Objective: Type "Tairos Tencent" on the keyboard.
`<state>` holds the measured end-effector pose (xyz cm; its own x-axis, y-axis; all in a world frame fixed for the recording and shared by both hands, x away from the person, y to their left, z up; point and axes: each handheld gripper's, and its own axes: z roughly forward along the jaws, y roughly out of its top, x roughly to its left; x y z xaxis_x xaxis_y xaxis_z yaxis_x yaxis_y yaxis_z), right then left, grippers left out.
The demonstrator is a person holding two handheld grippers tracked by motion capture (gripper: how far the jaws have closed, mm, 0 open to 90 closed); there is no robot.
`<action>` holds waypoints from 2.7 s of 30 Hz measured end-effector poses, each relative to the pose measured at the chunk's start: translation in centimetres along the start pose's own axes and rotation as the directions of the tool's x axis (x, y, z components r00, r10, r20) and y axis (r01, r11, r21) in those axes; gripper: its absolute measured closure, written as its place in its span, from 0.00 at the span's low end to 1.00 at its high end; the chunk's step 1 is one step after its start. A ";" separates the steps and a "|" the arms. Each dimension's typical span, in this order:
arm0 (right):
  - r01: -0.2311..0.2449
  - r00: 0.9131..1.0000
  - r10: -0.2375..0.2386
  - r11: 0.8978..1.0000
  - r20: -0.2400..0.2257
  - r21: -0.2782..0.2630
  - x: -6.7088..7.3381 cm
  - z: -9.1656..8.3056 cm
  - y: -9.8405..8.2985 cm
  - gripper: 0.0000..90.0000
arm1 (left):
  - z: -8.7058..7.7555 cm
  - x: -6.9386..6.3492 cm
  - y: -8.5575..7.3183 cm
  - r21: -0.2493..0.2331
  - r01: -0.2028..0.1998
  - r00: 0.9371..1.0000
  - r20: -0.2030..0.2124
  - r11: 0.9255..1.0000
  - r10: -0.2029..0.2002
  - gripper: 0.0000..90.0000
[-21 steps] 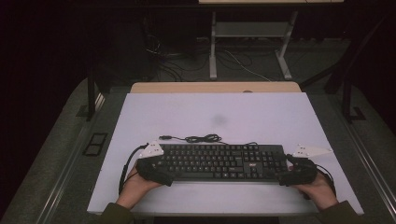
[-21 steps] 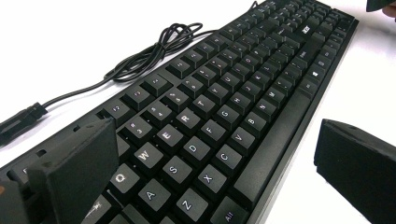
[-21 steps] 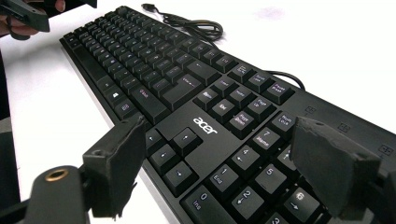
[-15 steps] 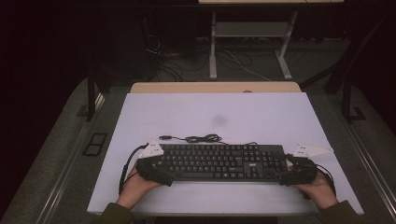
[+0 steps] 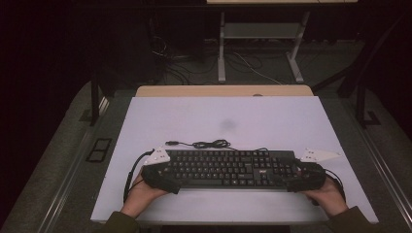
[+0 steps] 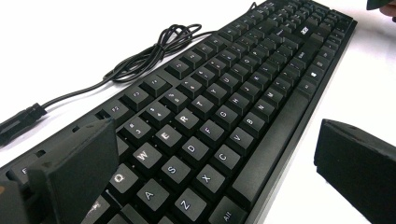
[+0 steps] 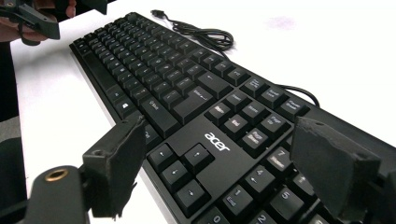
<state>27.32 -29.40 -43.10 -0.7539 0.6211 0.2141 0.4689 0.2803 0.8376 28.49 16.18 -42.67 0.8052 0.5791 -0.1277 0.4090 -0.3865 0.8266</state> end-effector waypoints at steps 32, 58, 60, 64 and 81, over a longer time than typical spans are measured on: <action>0.020 0.997 -0.021 1.000 -0.069 -0.011 1.4 3.4 2.4 0.20 | 0.3 -0.1 0.1 0.001 -0.002 1.000 0.004 1.000 0.002 0.00; 0.071 0.994 -0.067 0.997 -0.091 0.038 2.6 6.4 4.5 0.20 | 0.4 -0.2 0.1 -0.005 0.005 1.000 0.010 1.000 -0.005 0.00; 0.077 0.993 -0.073 0.996 -0.092 0.036 2.7 6.7 4.6 0.21 | 0.5 -0.2 0.1 -0.004 0.005 1.000 0.010 1.000 -0.005 0.00; 0.076 0.993 -0.072 0.996 -0.097 0.039 2.7 7.0 4.8 0.22 | 0.5 -0.2 0.1 0.000 0.003 1.000 0.011 1.000 -0.003 0.00; 0.076 0.989 -0.067 0.995 -0.129 0.069 2.7 7.8 4.6 0.38 | 0.6 -0.3 0.0 0.006 -0.002 1.000 0.013 1.000 0.002 0.00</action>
<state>31.06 -20.74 -42.60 -0.8364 0.5016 0.2209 0.4410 0.3764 0.8148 28.49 15.55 -42.91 0.8116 0.5689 -0.1329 0.4098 -0.3921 0.8236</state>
